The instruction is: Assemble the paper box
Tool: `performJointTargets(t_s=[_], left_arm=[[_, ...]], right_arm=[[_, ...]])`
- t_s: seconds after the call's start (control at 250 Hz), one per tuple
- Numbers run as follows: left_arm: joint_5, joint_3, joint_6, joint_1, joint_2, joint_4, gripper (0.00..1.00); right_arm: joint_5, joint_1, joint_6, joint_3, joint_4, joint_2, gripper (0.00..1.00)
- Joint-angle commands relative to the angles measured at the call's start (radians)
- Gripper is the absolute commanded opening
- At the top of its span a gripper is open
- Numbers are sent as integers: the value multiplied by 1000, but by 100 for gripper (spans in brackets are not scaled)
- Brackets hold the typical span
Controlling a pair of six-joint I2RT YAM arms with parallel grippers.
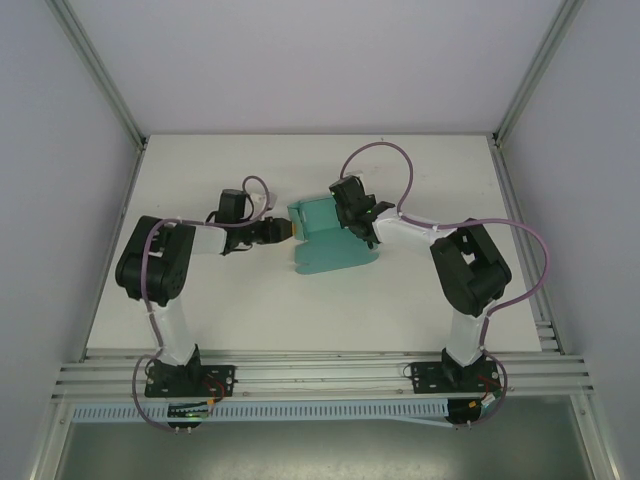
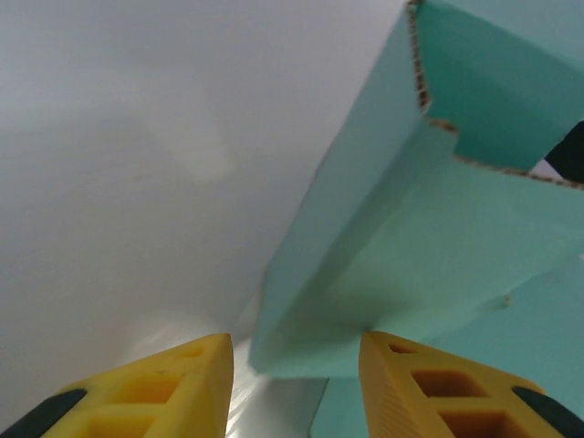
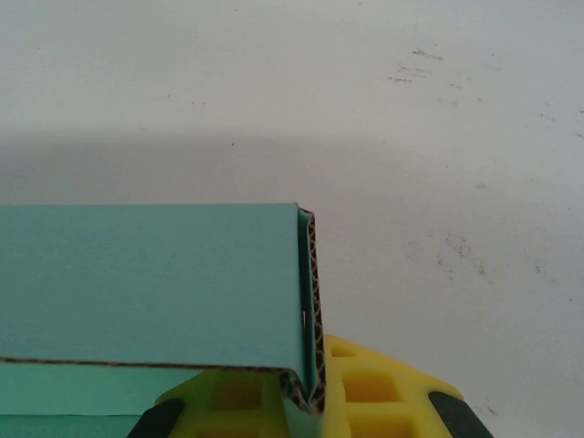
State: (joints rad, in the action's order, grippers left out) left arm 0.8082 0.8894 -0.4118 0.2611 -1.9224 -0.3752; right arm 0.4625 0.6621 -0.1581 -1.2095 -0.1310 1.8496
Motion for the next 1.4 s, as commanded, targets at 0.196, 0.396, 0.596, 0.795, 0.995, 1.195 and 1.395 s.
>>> performJointTargets(t_s=[0.196, 0.396, 0.596, 0.795, 0.995, 1.195, 1.395], left_arm=[[54, 88, 101, 55, -37, -74, 36], [-149, 189, 83, 64, -81, 78, 32], [-213, 226, 84, 72, -98, 130, 39], [-321, 259, 116, 92, -104, 233, 24], [-587, 296, 119, 138, -116, 400, 0], [-901, 335, 56, 192, -145, 558, 0], [-1159, 492, -87, 258, -224, 851, 0]], right_arm=[[-15, 11, -27, -14, 1, 20, 0], [-10, 38, -27, -16, 5, 20, 0], [-8, 48, -40, -16, 6, 29, 0], [26, 51, -36, -15, 8, 25, 0], [67, 61, -52, 12, 36, -2, 0], [125, 84, -50, 27, 60, -18, 0], [188, 126, -81, 31, 58, -29, 0]])
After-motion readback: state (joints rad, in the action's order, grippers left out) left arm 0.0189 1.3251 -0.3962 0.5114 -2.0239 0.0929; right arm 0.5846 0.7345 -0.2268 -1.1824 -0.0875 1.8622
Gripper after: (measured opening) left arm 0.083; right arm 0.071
